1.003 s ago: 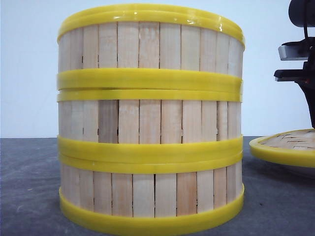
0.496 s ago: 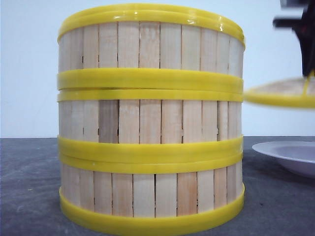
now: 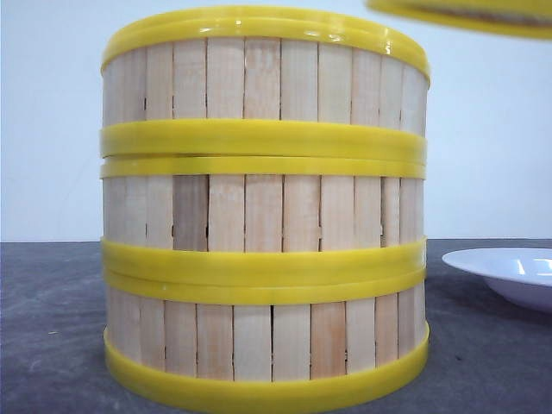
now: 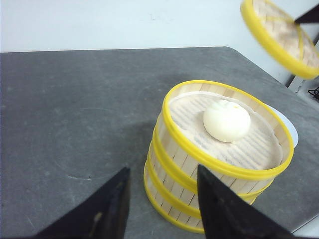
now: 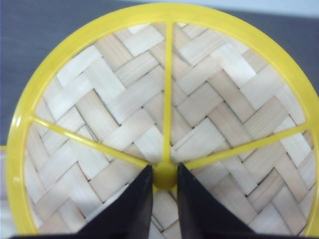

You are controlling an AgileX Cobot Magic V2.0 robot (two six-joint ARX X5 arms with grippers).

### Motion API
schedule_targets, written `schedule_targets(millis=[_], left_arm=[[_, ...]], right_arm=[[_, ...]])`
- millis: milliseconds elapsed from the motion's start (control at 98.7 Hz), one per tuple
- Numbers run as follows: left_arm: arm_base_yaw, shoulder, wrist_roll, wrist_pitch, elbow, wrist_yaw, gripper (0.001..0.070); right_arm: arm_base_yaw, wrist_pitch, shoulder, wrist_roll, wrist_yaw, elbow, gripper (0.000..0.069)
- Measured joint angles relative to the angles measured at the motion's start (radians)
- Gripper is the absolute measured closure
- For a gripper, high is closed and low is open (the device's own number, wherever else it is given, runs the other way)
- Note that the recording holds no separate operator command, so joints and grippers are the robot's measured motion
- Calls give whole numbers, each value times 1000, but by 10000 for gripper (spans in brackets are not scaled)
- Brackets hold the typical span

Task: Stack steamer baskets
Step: 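Lift the lid with the right gripper and lower it onto the stack top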

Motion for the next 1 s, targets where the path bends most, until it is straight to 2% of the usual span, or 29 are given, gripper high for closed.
schedule_targets(millis=[111, 557, 820, 1003], left_arm=[[0, 0, 0, 0, 0, 0, 470], [0, 0, 0, 0, 0, 5, 470], [0, 0, 0, 0, 0, 5, 470], [0, 0, 0, 0, 0, 5, 470]], right_arm=[[68, -15, -3, 0, -48, 32, 636], [369, -47, 68, -1, -42, 31, 637], [505, -73, 141, -16, 57, 31, 637], [552, -73, 169, -20, 64, 31, 637]])
